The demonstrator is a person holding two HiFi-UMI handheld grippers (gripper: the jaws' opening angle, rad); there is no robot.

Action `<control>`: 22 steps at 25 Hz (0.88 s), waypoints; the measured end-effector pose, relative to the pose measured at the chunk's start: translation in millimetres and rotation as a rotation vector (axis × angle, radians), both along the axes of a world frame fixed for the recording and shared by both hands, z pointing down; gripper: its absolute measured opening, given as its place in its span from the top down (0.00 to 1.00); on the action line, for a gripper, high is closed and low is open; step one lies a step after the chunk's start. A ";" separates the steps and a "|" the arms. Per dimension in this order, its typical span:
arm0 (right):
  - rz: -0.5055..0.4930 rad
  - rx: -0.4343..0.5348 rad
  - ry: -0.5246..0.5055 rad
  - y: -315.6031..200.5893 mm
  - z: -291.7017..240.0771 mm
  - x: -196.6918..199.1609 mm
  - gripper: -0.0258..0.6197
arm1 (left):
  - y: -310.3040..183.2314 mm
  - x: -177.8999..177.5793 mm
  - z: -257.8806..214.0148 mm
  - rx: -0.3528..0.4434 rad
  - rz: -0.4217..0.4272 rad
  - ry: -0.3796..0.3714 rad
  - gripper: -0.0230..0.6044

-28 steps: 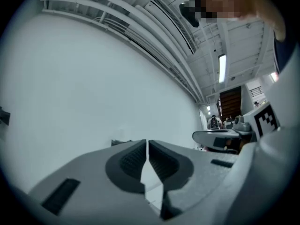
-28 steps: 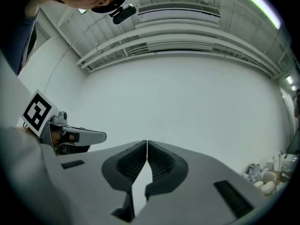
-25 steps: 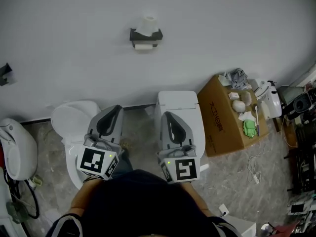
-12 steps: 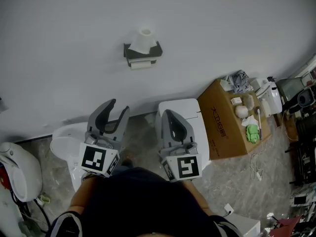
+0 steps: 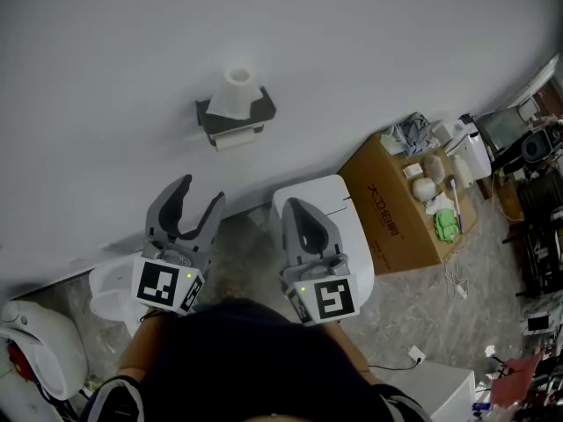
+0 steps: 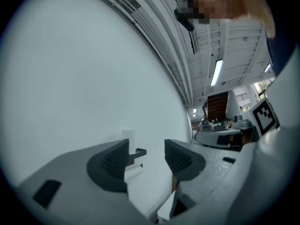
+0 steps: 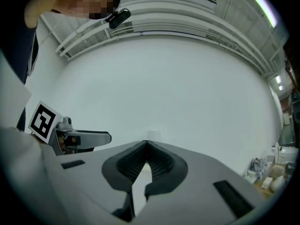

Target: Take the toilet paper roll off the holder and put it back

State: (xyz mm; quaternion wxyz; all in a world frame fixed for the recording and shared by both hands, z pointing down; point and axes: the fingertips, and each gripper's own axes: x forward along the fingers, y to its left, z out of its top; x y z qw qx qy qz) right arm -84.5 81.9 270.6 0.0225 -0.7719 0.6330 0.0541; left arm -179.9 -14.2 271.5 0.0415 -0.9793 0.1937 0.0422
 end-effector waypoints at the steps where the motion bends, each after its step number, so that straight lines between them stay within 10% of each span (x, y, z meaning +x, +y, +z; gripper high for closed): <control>1: 0.008 -0.001 0.000 -4.2 0.4 1.9 0.94 | -5.0 2.5 0.4 0.001 0.010 -0.001 0.61; 22: -0.030 -0.055 0.012 -74.3 12.8 12.1 0.94 | -72.2 18.7 24.1 -0.084 0.007 -0.050 0.61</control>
